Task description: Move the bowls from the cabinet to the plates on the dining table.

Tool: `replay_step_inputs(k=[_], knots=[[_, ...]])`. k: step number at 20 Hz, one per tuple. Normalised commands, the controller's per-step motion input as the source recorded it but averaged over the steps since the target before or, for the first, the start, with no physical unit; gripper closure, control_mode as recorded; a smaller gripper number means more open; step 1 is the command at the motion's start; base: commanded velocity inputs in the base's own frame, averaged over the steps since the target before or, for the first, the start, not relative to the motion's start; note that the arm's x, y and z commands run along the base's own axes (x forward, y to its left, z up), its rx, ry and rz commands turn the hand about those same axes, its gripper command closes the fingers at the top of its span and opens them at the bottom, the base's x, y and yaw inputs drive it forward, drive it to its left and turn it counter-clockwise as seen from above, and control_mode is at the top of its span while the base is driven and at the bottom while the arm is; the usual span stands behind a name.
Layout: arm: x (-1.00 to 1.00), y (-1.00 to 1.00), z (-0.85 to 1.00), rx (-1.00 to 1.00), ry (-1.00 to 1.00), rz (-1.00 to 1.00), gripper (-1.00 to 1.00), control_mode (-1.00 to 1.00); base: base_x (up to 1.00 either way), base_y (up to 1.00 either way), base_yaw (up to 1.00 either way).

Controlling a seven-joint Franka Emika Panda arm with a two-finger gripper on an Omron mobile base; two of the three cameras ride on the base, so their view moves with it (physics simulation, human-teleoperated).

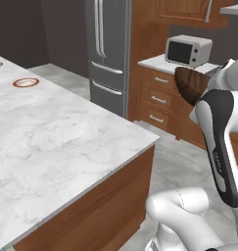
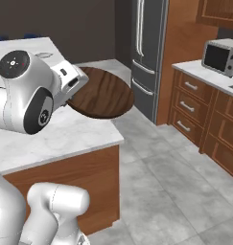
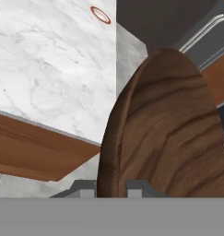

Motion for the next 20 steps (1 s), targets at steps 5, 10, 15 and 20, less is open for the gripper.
replay_step_inputs(k=[5,10,15,20], knots=[[0.00,0.00,0.00,0.00,0.00,0.00,1.00,1.00,0.16,-0.59,0.26],[0.00,0.00,0.00,0.00,0.00,0.00,1.00,1.00,0.15,-0.59,0.27],[0.00,0.00,0.00,0.00,0.00,0.00,1.00,1.00,0.14,-0.59,0.27],[0.00,0.00,0.00,0.00,0.00,0.00,1.00,1.00,0.13,-0.60,0.27]])
